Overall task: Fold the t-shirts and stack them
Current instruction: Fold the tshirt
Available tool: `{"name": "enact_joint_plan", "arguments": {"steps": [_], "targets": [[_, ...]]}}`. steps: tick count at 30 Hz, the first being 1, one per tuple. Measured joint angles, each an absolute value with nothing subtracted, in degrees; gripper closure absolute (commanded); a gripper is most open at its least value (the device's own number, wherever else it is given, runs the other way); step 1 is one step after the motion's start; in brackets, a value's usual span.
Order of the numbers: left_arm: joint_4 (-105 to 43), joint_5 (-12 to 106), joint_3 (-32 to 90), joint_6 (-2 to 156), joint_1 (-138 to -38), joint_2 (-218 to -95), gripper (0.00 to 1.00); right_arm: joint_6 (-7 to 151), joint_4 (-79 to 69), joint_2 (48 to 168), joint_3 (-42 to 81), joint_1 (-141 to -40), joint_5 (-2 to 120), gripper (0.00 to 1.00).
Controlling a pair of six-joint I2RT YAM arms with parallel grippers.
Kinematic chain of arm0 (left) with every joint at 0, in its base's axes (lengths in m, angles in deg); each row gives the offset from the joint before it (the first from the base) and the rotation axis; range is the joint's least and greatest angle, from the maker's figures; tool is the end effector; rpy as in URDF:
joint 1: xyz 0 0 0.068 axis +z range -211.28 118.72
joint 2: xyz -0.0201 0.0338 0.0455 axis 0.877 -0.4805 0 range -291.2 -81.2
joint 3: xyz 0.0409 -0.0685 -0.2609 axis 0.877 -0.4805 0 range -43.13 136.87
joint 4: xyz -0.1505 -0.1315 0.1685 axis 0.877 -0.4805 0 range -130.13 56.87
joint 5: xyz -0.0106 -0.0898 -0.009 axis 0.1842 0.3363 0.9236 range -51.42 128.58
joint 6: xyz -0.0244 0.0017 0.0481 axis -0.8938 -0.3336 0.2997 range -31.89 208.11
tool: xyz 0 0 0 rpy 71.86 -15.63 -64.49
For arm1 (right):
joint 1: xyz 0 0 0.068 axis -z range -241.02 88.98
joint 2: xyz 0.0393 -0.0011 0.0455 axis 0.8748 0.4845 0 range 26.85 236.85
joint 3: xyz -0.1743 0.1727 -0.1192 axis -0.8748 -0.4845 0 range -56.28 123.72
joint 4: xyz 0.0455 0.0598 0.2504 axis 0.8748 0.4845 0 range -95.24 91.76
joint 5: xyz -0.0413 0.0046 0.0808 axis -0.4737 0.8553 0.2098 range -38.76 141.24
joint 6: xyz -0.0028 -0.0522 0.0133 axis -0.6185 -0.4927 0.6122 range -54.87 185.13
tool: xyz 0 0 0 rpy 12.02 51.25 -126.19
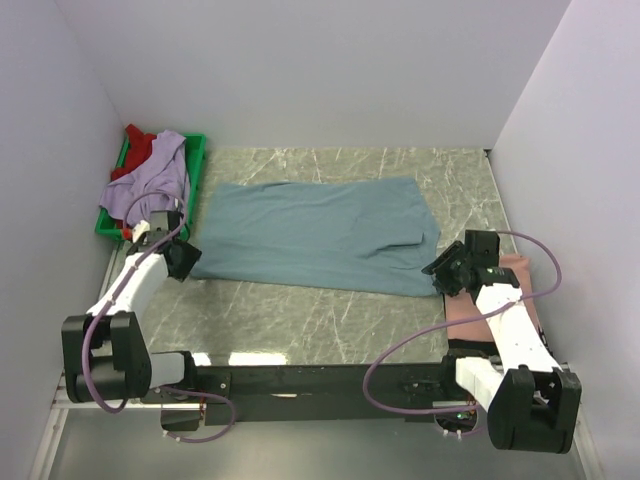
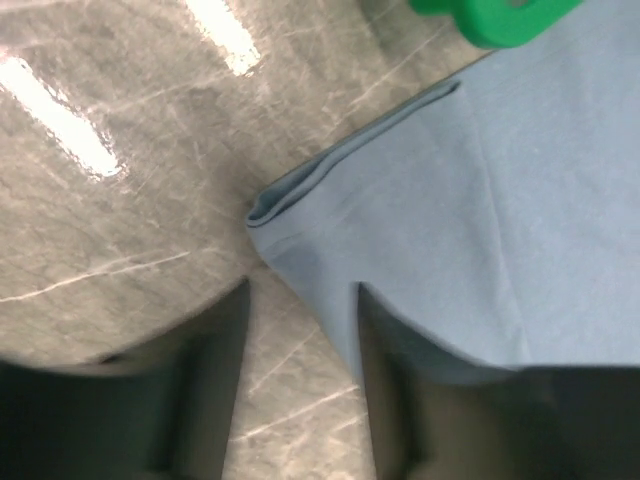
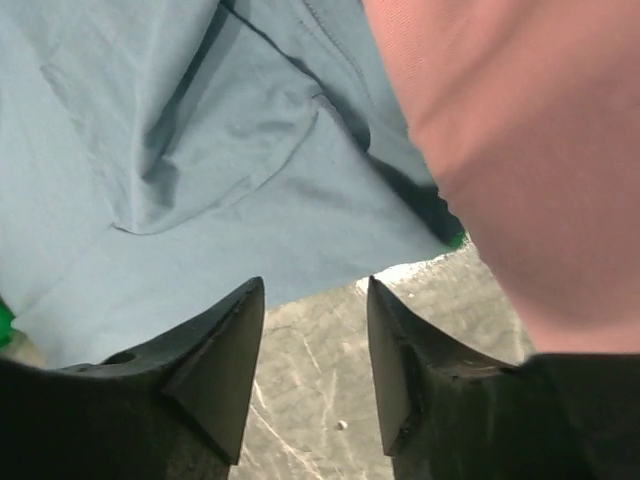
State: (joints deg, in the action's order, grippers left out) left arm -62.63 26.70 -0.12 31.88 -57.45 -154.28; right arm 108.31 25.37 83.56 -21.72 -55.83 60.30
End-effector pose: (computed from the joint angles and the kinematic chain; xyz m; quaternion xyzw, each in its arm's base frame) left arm 0.2393 0.0234 0.2013 -0.5039 0.8174 -0.0256 0.2782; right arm 0.1903 -0.0117 0.2105 0.3641 0.8721 0.1744 0.2766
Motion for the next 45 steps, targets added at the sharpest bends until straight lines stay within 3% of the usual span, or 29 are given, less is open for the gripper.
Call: {"name": "enact_joint_plan", "arguments": {"steps": [3, 10, 15, 25, 34, 45], "targets": [[-62.9, 27.9, 0.3, 32.8, -56.6, -152.4, 0.39, 107.6, 27.6, 83.4, -19.5, -55.9, 58.8, 0.45], [-63.6, 31.9, 10.1, 37.5, -56.2, -151.7, 0.39, 105.3, 29.0, 89.9, -4.6, -62.8, 52.5, 0.46], [-61.3, 36.6, 16.2, 42.5, -56.2, -153.9, 0.38, 102.7, 27.2, 103.5, 8.0, -70.0, 48.5, 0.48], [-58.1, 44.4, 16.7, 48.5, -56.2, -157.9, 0.39, 97.8, 28.0, 130.2, 29.6, -77.4, 42.1, 0.5], [-56.4, 46.5, 15.2, 49.6, -56.2, -157.9, 0.39, 95.7, 29.9, 143.3, 38.7, -81.2, 39.6, 0.55], [-56.0, 47.4, 15.2, 49.8, -56.2, -158.7, 0.4, 95.3, 30.5, 149.7, 42.4, -83.1, 39.3, 0.57]]}}
